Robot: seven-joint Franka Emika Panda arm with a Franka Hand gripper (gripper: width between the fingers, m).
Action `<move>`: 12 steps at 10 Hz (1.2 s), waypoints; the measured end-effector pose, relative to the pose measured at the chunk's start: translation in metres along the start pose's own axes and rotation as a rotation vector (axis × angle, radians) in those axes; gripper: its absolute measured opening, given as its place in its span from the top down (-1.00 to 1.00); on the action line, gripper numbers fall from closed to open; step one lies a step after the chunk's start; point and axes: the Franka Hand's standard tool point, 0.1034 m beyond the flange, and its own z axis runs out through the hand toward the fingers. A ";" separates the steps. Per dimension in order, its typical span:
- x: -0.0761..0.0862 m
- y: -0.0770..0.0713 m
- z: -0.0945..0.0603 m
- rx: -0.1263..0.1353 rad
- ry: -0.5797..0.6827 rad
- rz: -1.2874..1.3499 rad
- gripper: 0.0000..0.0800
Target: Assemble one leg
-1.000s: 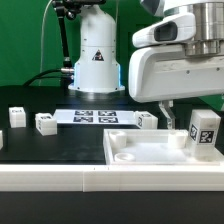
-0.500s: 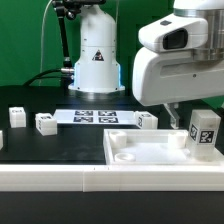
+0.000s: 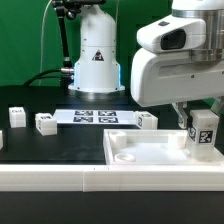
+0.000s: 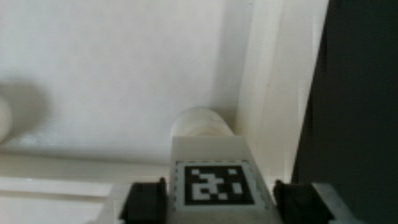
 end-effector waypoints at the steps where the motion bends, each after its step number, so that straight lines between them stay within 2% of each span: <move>1: -0.001 -0.001 0.001 0.001 0.017 0.076 0.27; 5: -0.001 -0.006 0.002 0.022 0.064 0.564 0.27; 8: -0.003 -0.017 0.005 0.028 0.056 0.943 0.27; 10: -0.002 -0.018 0.005 0.033 0.057 1.016 0.27; 11: -0.002 -0.018 0.005 0.033 0.056 1.002 0.09; 12: -0.002 -0.018 0.005 0.030 0.056 0.959 0.09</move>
Offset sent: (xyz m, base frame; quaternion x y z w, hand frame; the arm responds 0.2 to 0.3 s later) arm -0.0143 0.0067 -0.0140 0.0128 0.0097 0.3227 0.9464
